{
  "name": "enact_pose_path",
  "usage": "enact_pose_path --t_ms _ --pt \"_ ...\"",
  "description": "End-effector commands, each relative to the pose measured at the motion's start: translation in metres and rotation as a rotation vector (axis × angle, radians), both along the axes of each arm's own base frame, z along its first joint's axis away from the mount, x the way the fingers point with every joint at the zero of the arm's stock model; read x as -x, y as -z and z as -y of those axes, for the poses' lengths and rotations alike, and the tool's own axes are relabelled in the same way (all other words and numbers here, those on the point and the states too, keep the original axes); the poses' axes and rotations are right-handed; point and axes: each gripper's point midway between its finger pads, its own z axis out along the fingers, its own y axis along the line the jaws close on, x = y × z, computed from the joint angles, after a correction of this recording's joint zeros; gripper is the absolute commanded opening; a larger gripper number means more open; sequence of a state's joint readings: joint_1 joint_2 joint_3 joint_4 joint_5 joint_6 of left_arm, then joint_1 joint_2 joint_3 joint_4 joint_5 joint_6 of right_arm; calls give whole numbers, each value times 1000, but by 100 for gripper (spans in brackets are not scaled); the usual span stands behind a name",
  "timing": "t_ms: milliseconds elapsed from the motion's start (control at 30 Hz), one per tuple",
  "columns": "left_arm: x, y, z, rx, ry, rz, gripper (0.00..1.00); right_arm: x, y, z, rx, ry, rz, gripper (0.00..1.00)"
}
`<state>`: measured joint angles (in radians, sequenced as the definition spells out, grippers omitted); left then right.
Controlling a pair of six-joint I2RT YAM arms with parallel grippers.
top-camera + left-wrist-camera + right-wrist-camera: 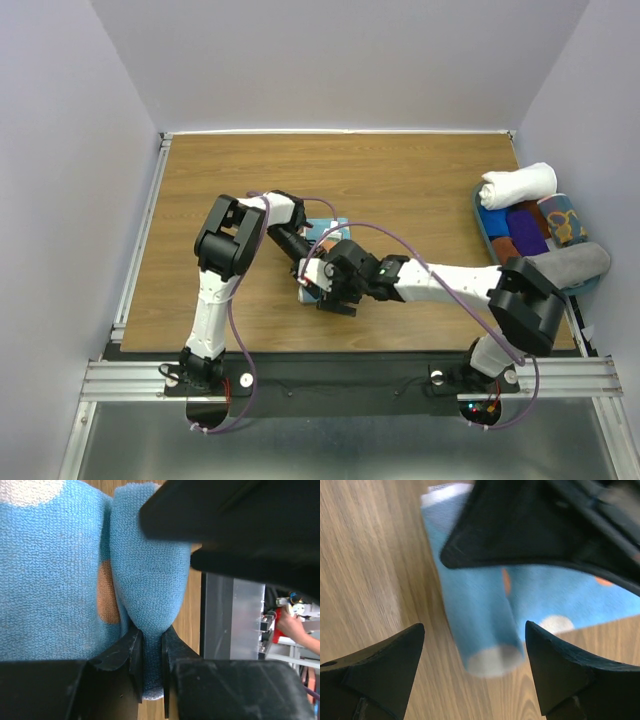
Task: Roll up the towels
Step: Roll the towel
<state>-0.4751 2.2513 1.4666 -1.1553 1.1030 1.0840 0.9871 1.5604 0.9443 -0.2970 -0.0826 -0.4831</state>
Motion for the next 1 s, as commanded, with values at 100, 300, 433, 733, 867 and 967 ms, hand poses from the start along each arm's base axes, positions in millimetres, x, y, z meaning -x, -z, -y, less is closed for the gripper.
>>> enact_pose_path --t_ms 100,300,433,733,867,967 --pt "-19 41 -22 -90 95 137 18 -4 25 -21 -6 -59 57 64" --pt "-32 23 -22 -63 62 224 27 14 34 -12 -20 -52 -26 1" --pt "-42 1 -29 -44 38 300 43 30 38 -2 -22 -44 -166 0" --pt "-77 -58 -73 13 -163 489 66 58 32 6 -107 20 -539 1" --pt "-89 -72 -88 23 -286 600 68 62 35 0 -124 23 -697 1" --pt "-80 -72 -94 1 -332 722 72 67 39 1 -129 40 -852 1"
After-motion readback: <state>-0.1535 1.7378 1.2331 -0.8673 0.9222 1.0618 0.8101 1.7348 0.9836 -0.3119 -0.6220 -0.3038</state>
